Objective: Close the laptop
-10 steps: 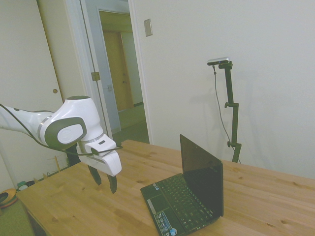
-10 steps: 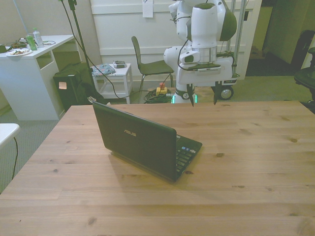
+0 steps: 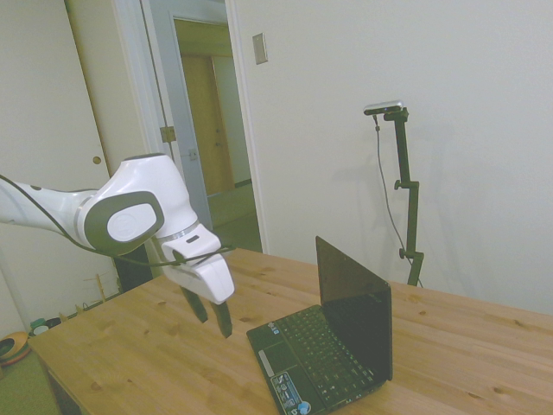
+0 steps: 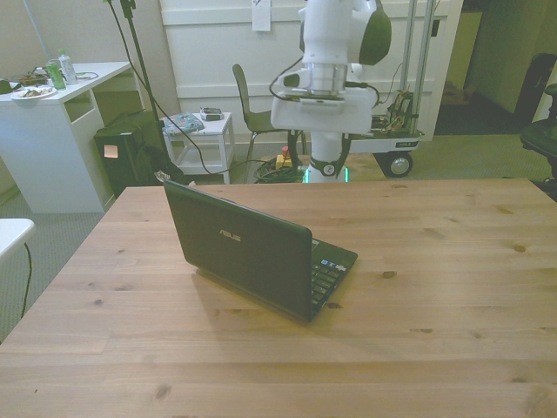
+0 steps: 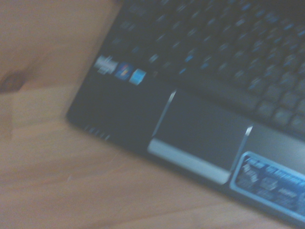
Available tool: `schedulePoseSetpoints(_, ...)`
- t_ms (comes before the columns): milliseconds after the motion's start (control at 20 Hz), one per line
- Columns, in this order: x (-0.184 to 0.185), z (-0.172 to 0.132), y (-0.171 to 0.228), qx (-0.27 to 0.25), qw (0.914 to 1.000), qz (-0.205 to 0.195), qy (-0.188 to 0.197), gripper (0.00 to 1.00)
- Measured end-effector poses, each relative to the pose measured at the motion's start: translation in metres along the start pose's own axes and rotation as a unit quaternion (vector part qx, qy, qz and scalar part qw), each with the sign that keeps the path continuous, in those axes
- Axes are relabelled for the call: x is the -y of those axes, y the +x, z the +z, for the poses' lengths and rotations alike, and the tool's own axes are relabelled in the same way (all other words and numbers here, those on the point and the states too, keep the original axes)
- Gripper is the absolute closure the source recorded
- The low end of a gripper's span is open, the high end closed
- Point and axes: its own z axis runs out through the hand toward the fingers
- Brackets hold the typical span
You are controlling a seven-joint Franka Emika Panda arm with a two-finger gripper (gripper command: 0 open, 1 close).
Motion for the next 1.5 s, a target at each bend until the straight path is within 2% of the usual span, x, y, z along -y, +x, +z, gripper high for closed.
schedulePoseSetpoints(350,-0.021,-0.066,0.113,-0.051,0.9953,0.074,0.035,0.0)
schedulePoseSetpoints(700,-0.039,-0.11,0.23,-0.092,0.9873,0.125,0.034,0.0)
schedulePoseSetpoints(900,-0.044,-0.106,0.284,-0.088,0.9847,0.145,0.037,0.0)
schedulePoseSetpoints(1150,-0.031,-0.06,0.322,-0.064,0.9855,0.154,0.031,0.0)
schedulePoseSetpoints(1200,-0.026,-0.049,0.325,-0.059,0.986,0.153,0.029,1.0)
schedulePoseSetpoints(1350,-0.009,-0.029,0.325,-0.047,0.9879,0.145,0.028,1.0)
schedulePoseSetpoints(1500,0.005,-0.024,0.316,-0.037,0.9898,0.134,0.031,1.0)
